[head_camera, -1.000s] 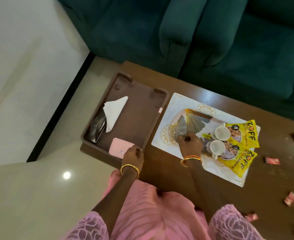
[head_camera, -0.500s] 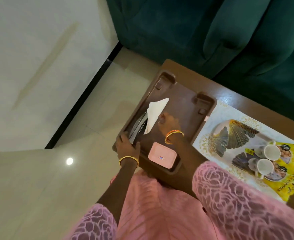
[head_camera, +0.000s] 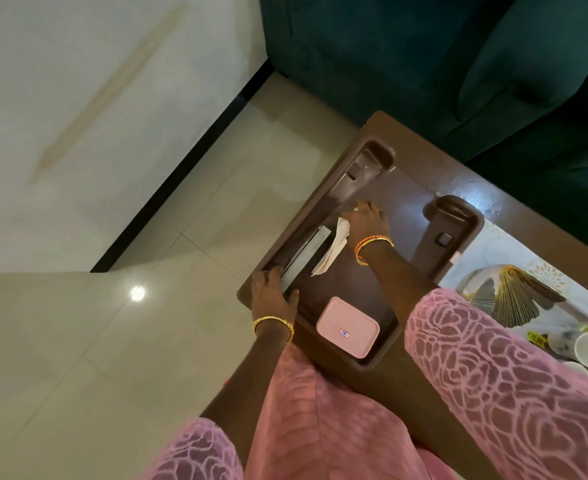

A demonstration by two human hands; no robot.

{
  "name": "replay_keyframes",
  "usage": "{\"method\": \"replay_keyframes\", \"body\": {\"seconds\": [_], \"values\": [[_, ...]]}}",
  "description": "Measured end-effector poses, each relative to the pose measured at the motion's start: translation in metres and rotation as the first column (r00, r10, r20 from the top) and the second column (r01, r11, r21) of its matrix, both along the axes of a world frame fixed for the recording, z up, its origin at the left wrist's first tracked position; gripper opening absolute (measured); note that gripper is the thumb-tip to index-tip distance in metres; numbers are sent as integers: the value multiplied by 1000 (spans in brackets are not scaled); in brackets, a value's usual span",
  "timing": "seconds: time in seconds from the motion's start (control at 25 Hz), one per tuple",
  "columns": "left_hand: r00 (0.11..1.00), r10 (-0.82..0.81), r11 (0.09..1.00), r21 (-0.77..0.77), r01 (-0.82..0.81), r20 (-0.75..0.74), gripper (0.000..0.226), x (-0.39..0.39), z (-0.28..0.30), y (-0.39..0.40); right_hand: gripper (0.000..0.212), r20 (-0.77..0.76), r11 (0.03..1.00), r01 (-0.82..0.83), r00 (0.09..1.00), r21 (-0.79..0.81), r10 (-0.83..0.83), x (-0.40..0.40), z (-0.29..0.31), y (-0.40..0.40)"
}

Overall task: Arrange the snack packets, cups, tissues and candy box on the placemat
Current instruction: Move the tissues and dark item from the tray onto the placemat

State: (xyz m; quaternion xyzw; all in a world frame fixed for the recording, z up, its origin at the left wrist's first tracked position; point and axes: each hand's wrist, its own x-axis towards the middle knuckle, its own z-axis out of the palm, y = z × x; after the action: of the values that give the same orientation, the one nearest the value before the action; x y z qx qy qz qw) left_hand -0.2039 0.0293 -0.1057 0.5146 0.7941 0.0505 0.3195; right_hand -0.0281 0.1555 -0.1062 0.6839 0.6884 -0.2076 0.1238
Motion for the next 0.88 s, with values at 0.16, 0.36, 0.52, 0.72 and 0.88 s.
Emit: {"method": "replay_keyframes", "body": {"seconds": [0.16,0.36,0.52,0.72,0.88], "values": [[1000,-23,1000,-13,23,-3,57,-6,1,3,36,-136,982,179,976,61,-169,23,22,-14],[997,5,999,-47,-1,80,57,-14,4,6,19,-457,854,478,818,204,-348,45,70,-39],[982,80,993,-94,-65,172,72,-17,9,8,29,-625,833,488,744,263,-238,24,93,-46],[973,119,991,-80,-105,198,79,-17,12,7,28,-521,965,161,853,209,-30,-19,84,-43],[965,146,989,-61,-135,220,79,-17,12,3,25,-396,992,31,918,122,20,-36,67,-52]]}}
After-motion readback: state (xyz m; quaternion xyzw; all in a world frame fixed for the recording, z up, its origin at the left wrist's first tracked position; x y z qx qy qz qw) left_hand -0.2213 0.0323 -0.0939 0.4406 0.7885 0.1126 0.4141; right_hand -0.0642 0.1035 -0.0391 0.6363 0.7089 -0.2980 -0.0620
